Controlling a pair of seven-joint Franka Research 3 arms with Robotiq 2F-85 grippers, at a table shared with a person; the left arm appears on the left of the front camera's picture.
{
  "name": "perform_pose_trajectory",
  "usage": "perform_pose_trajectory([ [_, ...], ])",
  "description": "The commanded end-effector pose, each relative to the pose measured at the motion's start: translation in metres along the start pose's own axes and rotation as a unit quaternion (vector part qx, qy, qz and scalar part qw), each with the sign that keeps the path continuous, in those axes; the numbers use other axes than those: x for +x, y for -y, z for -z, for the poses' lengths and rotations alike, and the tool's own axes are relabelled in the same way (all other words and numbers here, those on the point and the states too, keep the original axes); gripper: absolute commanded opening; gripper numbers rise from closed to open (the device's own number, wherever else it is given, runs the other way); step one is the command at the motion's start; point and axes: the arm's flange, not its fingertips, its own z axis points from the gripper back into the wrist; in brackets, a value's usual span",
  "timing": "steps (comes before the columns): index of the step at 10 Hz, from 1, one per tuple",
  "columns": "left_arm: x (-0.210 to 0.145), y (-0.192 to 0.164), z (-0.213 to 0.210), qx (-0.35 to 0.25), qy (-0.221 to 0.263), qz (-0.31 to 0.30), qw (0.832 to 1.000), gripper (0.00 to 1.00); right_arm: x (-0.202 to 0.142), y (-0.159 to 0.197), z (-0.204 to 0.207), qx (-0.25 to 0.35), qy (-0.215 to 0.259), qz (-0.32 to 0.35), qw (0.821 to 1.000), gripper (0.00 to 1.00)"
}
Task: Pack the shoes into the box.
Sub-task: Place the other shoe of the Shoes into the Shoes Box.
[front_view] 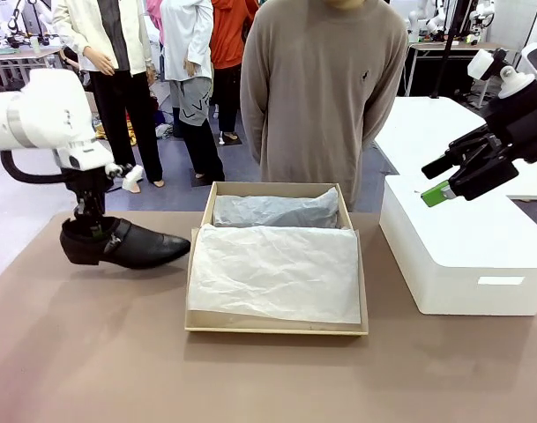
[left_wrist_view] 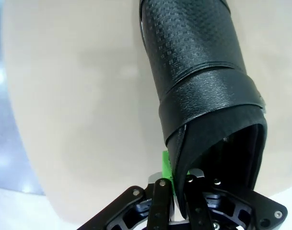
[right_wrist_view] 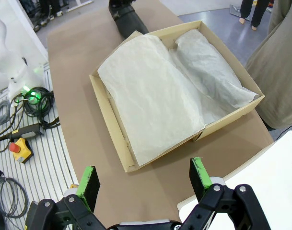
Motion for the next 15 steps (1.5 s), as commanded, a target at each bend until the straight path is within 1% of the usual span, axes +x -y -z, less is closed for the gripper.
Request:
perform_pose_trajectory([
  [1,-0.005,-0.001,-0.044,0.004,0.002,-0.071,0.997,0.0,0.001,0.003,0.001,0.008,0.016,-0.011,1.0,1.0],
  [2,-0.008,-0.002,-0.06,-0.012,0.013,-0.142,0.99,0.0,0.001,0.003,0.001,0.008,0.016,-0.011,1.0,1.0],
  [4,-0.013,-0.002,-0.086,-0.03,0.058,-0.253,0.965,0.0,0.001,0.003,0.001,0.008,0.016,-0.011,1.0,1.0],
  [5,-0.016,0.001,-0.094,-0.035,0.05,-0.297,0.953,0.0,0.001,0.003,0.001,0.008,0.016,-0.011,1.0,1.0],
  [6,-0.016,0.007,-0.102,-0.035,0.061,-0.326,0.943,0.0,0.001,0.003,0.001,0.008,0.016,-0.011,1.0,1.0],
  [7,-0.013,0.011,-0.107,-0.037,0.073,-0.331,0.94,0.0,0.001,0.003,0.001,0.008,0.016,-0.011,1.0,1.0],
  [8,-0.019,0.005,-0.093,-0.034,0.039,-0.292,0.955,0.0,0.001,0.003,0.001,0.008,0.016,-0.011,1.0,1.0],
  [13,-0.019,0.005,-0.093,-0.034,0.039,-0.292,0.955,0.0,0.001,0.003,0.001,0.008,0.016,-0.011,1.0,1.0],
  [14,-0.016,0.004,-0.088,-0.041,0.039,-0.3,0.952,0.0,0.001,0.003,0.001,0.008,0.016,-0.011,1.0,1.0],
  [15,-0.006,0.01,-0.095,-0.04,0.049,-0.354,0.933,0.0,0.001,0.003,0.001,0.008,0.016,-0.011,1.0,1.0],
])
